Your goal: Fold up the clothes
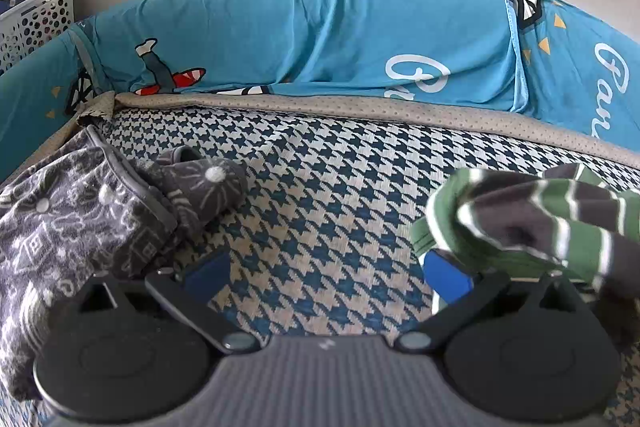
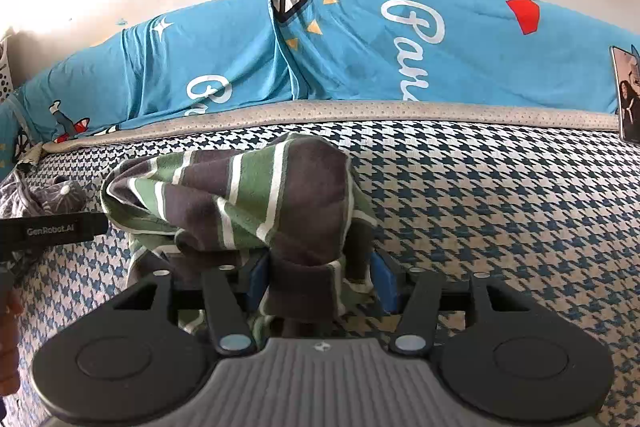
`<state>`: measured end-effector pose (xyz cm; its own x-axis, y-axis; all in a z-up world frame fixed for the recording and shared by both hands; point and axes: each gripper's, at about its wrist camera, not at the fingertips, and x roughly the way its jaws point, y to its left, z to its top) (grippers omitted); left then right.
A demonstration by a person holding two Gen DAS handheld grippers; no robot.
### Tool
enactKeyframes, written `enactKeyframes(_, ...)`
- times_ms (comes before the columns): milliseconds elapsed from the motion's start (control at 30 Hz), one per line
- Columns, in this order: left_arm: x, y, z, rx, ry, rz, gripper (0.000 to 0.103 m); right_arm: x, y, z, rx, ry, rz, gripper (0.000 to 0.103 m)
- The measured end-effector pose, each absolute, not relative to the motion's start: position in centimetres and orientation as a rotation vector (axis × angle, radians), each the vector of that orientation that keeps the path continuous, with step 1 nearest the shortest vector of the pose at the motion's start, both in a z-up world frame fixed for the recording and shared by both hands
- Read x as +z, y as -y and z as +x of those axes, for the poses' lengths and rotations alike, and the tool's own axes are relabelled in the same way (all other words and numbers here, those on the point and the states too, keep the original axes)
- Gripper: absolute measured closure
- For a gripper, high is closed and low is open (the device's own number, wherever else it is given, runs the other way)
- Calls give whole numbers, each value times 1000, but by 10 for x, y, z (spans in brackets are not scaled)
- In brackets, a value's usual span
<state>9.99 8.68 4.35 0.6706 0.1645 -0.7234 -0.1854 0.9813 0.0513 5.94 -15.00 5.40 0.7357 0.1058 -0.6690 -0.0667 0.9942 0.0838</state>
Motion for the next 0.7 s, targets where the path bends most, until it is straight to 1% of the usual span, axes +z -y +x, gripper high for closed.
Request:
enactKeyframes(167, 41, -84, 102, 199, -817, -26, 0, 56, 156, 56, 128, -767, 38, 50)
enactKeyframes(333, 39, -81, 104, 199, -821, -26, 0, 67, 160, 51, 150, -708, 34, 49)
enactKeyframes(500, 39, -83, 107, 205, -812, -53, 0, 75, 174, 52, 130, -658, 81, 46)
enactKeyframes(600, 35, -81, 111, 206, -824, -51, 0, 71, 189, 60, 46, -666, 135, 44)
enactKeyframes(700, 32, -77, 114, 200, -833, -40, 0, 54, 197, 77, -56, -713, 141, 44)
